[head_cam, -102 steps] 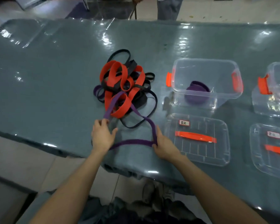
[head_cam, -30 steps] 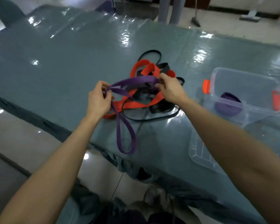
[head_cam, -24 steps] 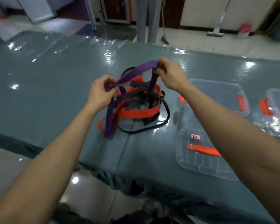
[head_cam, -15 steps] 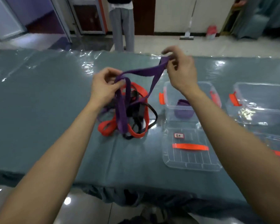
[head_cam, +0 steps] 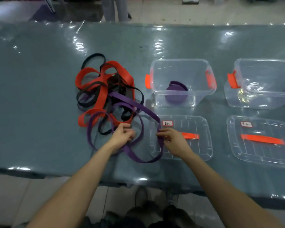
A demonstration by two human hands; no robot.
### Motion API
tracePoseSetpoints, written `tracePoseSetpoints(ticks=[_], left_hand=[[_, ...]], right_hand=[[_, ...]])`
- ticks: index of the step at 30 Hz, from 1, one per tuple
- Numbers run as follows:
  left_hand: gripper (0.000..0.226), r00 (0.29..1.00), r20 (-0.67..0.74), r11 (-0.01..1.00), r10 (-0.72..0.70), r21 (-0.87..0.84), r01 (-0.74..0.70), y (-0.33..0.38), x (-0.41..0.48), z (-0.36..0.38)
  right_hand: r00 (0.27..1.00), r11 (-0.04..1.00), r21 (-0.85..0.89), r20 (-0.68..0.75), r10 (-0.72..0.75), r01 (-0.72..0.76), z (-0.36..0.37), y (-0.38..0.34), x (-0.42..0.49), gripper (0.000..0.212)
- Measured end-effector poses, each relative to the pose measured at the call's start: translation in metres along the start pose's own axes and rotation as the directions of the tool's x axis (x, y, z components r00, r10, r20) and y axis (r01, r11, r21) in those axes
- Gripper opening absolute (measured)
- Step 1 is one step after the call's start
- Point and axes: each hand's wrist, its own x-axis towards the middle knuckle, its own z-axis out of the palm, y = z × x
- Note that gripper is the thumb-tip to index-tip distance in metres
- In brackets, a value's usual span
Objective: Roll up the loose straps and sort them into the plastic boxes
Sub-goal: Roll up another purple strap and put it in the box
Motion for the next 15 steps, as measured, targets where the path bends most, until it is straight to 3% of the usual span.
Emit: tracePoseSetpoints(ticks=[2, 4, 5, 7, 8, 11, 13, 15], left_hand=[[0.03, 0.975, -0.221, 0.996, 0.005, -0.084, -0.024, 0.004, 0.009, 0.012], [0.023, 0.904, -0.368, 0.962, 0.216, 0.237, -0.134, 0.01, 0.017, 0.012], [0.027, 0.851, -0.373, 0.874, 0.37, 0.45, -0.183, 0.013, 0.021, 0.008], [0.05, 0.749, -0.246, 0.608, 0.616, 0.753, -0.253, 0.021, 0.032, 0.0], [0.064, 0.729, -0.14, 0.481, 0.669, 0.831, -0.281, 0.027, 0.04, -0.003], [0.094, 0.781, 0.158, 0.211, 0.604, 0.914, -0.348, 0.051, 0.064, 0.002], [0.093, 0.8, 0.255, 0.072, 0.543, 0.935, -0.347, 0.059, 0.079, 0.01], [0.07, 0.786, 0.297, -0.073, 0.543, 0.949, -0.308, 0.066, 0.09, 0.014]], right_hand=[[1.0, 0.999, 0.045, 0.009, 0.022, -0.023, 0.005, 0.007, 0.0, 0.041], [0.998, 0.994, 0.088, 0.006, 0.059, -0.059, 0.01, 0.015, -0.001, 0.034], [0.998, 0.991, 0.113, 0.007, 0.068, -0.068, 0.013, 0.017, -0.001, 0.03], [0.999, 0.991, 0.123, -0.011, 0.046, -0.044, 0.019, 0.024, 0.001, 0.024], [0.999, 0.995, 0.094, -0.026, 0.031, -0.028, 0.023, 0.026, 0.003, 0.026], [1.0, 1.0, 0.017, -0.023, 0.004, -0.004, 0.03, 0.028, 0.005, 0.031], [1.0, 1.0, -0.002, -0.009, -0.013, 0.013, 0.032, 0.025, 0.006, 0.036], [0.999, 0.999, -0.016, -0.009, -0.038, 0.038, 0.031, 0.021, 0.009, 0.044]])
